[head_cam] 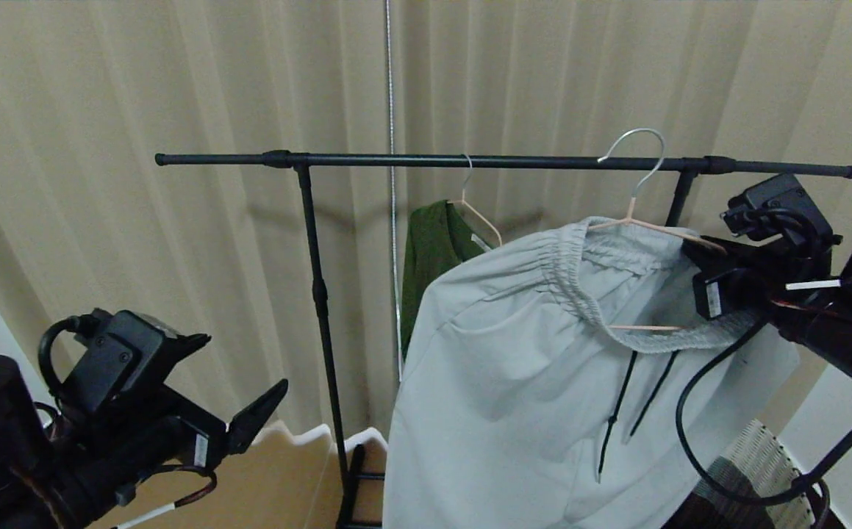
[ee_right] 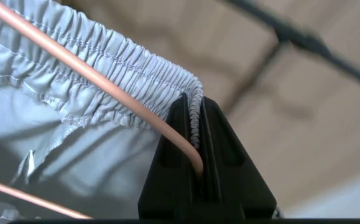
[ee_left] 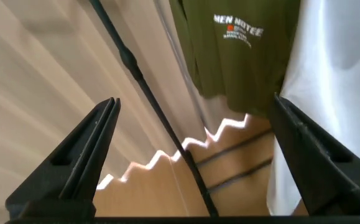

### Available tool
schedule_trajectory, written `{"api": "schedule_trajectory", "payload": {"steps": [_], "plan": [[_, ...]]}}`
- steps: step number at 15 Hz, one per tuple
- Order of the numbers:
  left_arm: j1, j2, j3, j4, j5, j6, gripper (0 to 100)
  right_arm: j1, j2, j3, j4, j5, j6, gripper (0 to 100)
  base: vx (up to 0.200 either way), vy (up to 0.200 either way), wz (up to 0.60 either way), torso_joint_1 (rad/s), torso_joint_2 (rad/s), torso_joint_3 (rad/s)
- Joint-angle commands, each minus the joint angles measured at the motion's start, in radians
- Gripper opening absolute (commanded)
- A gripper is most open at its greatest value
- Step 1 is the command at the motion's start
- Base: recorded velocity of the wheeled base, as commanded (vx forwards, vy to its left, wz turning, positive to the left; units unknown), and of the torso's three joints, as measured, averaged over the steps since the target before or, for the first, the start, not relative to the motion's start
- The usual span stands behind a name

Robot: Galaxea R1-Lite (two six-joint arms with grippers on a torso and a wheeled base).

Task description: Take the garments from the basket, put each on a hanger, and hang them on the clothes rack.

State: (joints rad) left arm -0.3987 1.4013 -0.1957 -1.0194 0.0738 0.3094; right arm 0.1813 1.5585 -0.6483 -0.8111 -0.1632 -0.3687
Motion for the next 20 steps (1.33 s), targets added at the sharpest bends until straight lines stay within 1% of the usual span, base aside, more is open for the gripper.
{"api": "schedule_trajectory", "payload": {"steps": [1, 2, 3, 4, 6, 8, 10, 11, 12, 14, 19, 20], "plan": [[0.001, -0.025, 0.038, -0.038, 0.001, -0.01, 100, -0.063, -0.064, 0.032, 0.055, -0.021, -0.001, 0, 0.0, 0.0, 0.0, 0.0, 0.0, 0.0], [0.001, -0.024, 0.045, -0.065, 0.001, -0.035, 100, -0.094, -0.081, 0.042, 0.082, -0.033, -0.001, 0, 0.0, 0.0, 0.0, 0.0, 0.0, 0.0], [0.001, -0.024, 0.045, -0.065, 0.001, -0.035, 100, -0.094, -0.081, 0.042, 0.082, -0.033, -0.001, 0, 0.0, 0.0, 0.0, 0.0, 0.0, 0.0], [0.001, -0.022, 0.047, -0.102, 0.001, -0.076, 100, -0.174, -0.103, 0.056, 0.118, -0.05, -0.001, 0, 0.0, 0.0, 0.0, 0.0, 0.0, 0.0], [0.001, -0.027, 0.048, -0.108, 0.001, -0.122, 100, -0.244, -0.121, 0.079, 0.125, -0.052, -0.002, 0, 0.0, 0.0, 0.0, 0.0, 0.0, 0.0], [0.001, -0.024, 0.052, -0.108, 0.003, -0.184, 100, -0.342, -0.146, 0.09, 0.155, -0.061, -0.007, 0, 0.0, 0.0, 0.0, 0.0, 0.0, 0.0], [0.008, -0.021, 0.052, -0.107, 0.001, -0.242, 100, -0.393, -0.158, 0.079, 0.204, -0.099, -0.019, 0, 0.0, 0.0, 0.0, 0.0, 0.0, 0.0], [0.008, -0.019, 0.047, -0.107, 0.001, -0.246, 100, -0.396, -0.155, 0.073, 0.211, -0.119, -0.021, 0, 0.0, 0.0, 0.0, 0.0, 0.0, 0.0], [0.008, -0.022, 0.044, -0.108, 0.001, -0.243, 100, -0.398, -0.153, 0.073, 0.213, -0.162, -0.022, 0, 0.0, 0.0, 0.0, 0.0, 0.0, 0.0], [0.008, -0.036, 0.047, -0.114, 0.001, -0.242, 100, -0.398, -0.149, 0.075, 0.213, -0.202, -0.039, 0, 0.0, 0.0, 0.0, 0.0, 0.0, 0.0], [0.003, -0.05, 0.056, -0.113, 0.001, -0.242, 100, -0.398, -0.138, 0.068, 0.21, -0.203, -0.039, 0, 0.0, 0.0, 0.0, 0.0, 0.0, 0.0], [0.003, -0.047, 0.056, -0.113, 0.001, -0.242, 100, -0.41, -0.137, 0.065, 0.208, -0.203, -0.039, 0, 0.0, 0.0, 0.0, 0.0, 0.0, 0.0]]}}
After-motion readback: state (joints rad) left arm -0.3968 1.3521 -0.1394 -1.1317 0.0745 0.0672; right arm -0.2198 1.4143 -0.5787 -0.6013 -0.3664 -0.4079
